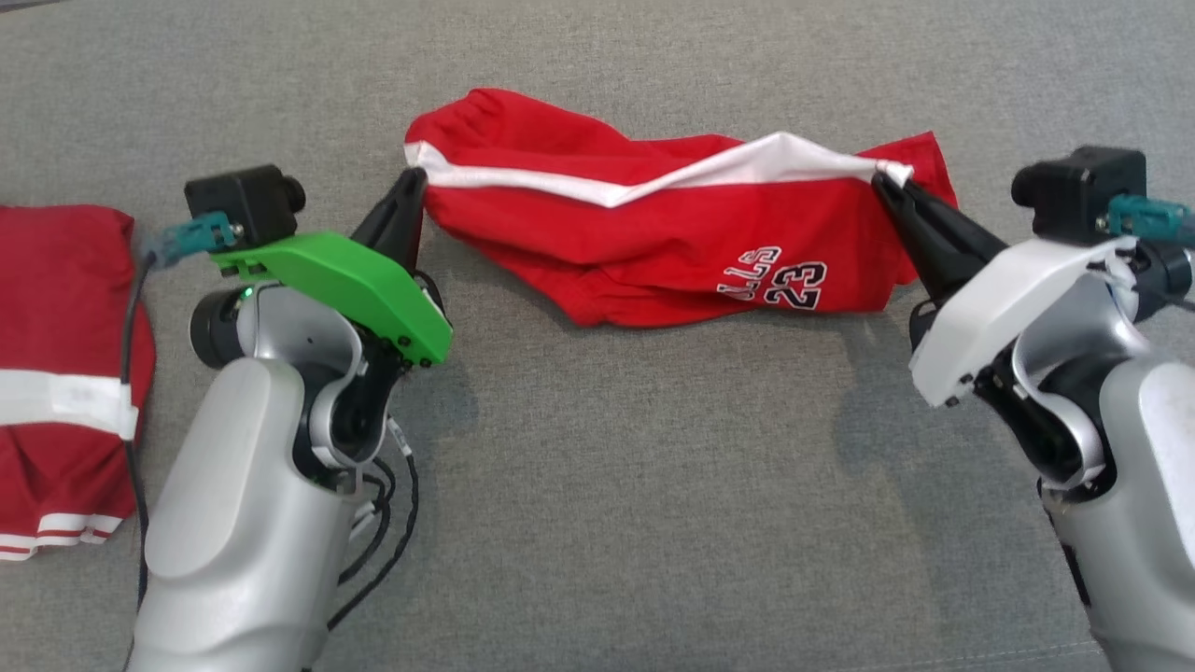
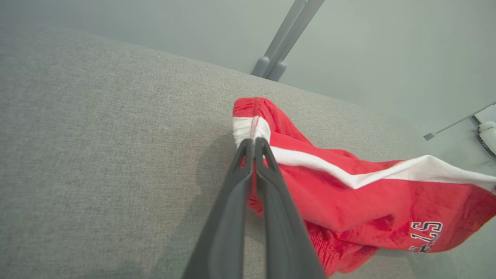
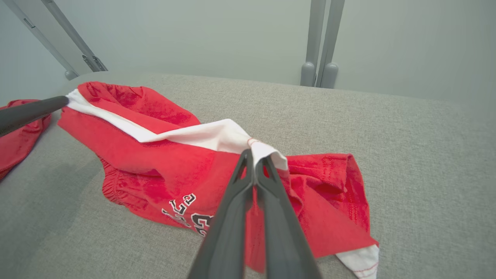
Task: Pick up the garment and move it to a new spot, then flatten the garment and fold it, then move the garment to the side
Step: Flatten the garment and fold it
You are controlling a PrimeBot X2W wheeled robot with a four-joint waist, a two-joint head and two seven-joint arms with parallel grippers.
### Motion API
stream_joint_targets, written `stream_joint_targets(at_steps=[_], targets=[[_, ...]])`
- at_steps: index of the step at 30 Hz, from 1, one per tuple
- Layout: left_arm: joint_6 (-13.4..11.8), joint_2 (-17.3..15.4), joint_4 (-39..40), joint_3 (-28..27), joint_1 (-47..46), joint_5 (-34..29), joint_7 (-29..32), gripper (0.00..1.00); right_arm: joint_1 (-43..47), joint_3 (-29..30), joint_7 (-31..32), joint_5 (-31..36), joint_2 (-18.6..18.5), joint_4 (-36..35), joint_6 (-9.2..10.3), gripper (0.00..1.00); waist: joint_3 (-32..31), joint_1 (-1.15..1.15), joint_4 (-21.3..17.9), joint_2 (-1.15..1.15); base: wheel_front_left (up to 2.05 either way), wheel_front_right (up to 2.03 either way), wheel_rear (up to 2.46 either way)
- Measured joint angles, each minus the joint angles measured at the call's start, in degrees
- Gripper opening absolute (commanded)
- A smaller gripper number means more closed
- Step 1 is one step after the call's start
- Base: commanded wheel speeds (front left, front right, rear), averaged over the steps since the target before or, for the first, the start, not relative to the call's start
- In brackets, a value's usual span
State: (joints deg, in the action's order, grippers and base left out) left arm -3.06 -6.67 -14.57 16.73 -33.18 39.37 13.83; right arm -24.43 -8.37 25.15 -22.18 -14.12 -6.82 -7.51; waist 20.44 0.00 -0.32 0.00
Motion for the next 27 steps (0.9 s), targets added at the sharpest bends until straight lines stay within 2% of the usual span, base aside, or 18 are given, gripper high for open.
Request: stream_joint_targets(at_steps=[10,11,16,22,27], targets=[[1.52,-0.49,0.78,-4.59,-15.94,4.68,3.49,0.00,-21.98,-4.37,1.16,-6.33,-4.89,5.26,0.01,0.00,5.04,0.00,-0.70,0.00,0.00,0.00,0.00],[1.52,-0.49,0.78,-4.59,-15.94,4.68,3.49,0.00,-21.98,-4.37,1.16,-6.33,-4.89,5.26,0.01,0.00,5.04,0.00,-0.70,0.00,0.00,0.00,0.00],[0.49,-1.44,0.62,-8.57,-27.85,7.34,5.39,0.00,-36.68,-4.41,-1.64,-5.98,-5.57,11.37,0.01,0.00,9.01,0.00,-1.54,0.00,0.00,0.00,0.00],[-0.60,-2.57,0.44,-10.83,-42.08,7.00,4.64,0.00,-52.15,-3.49,-8.88,-1.66,-4.66,19.22,0.01,0.00,14.55,0.01,-2.89,0.00,0.00,0.00,0.00],[0.86,-1.99,-0.59,-12.37,-52.33,6.56,-1.04,0.00,-61.97,-1.68,-18.33,4.41,-2.63,25.88,-0.01,0.00,18.61,0.01,-4.11,0.00,0.00,0.00,0.00]])
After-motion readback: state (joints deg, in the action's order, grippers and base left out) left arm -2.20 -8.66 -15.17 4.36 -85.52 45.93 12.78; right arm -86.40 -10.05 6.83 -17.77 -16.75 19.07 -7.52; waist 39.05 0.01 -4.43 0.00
